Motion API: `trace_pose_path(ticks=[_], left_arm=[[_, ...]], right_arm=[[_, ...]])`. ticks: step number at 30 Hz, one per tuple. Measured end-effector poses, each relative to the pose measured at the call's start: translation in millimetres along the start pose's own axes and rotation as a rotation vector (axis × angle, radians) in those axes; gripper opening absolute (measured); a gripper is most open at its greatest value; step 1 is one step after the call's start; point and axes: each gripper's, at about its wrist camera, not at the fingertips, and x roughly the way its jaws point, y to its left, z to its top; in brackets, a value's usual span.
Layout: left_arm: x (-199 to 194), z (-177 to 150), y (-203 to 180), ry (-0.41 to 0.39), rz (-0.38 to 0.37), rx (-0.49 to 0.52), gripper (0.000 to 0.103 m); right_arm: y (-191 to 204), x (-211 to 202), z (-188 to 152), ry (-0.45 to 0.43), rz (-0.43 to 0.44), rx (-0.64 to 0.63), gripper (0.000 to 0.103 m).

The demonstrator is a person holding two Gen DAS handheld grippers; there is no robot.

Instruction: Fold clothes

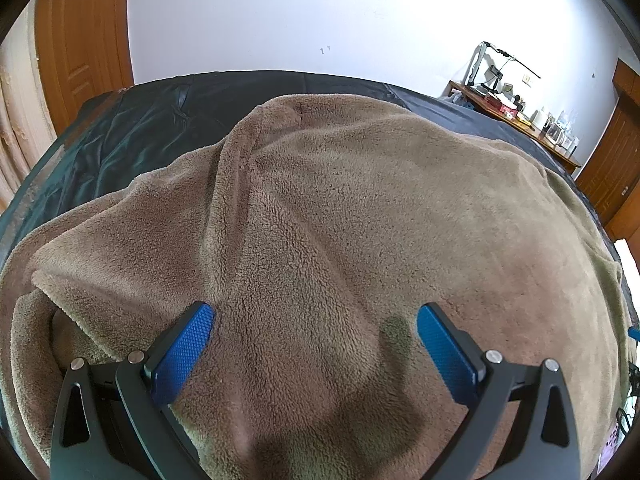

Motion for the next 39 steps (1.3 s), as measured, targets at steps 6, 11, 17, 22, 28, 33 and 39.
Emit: trace_pose_path(ticks=[6,11,17,22,28,33,39], left_arm=[[-0.3,-0.8,0.5,-0.002,-0.005,-0.004,0.102],[-0.4,-0.7,-0.3,0.000,0.000,0.000,0.102],[-0.1,0.5,0.1,0.001,0.000,0.001,0.102],[-0.4,0.3,0.9,-0.001,-0.003,-0.002,0.102],[-0.5,0.3,0.3,0.000,0.001,0.001,0.102],[-1.8,-0.1,2.4,-0.005,-0.013,-0.009,0.102],[-3.1,-0.3,3.6,-0.011,-0.027,-0.019,0.102]], right_arm=[[-45.0,7.4,-2.9,0.035,-0.199,0.166,0.086],[-90.8,8.6,-6.3,0.040,-0.379,0.280,0.086],[-145.6,9.2,5.5,0.026,-0.544,0.398,0.086],[-147.2,3.5,11.1,0.019,-0.487,0.442,0.086],[-105.4,-22.2,16.3,-0.081,-0.288,0.416,0.086],[-86.3,-39.2,33.5,-0.193,-0.006,0.510,0.086],[-57.3,8.3,71.9,-0.126,0.289,0.571,0.086]])
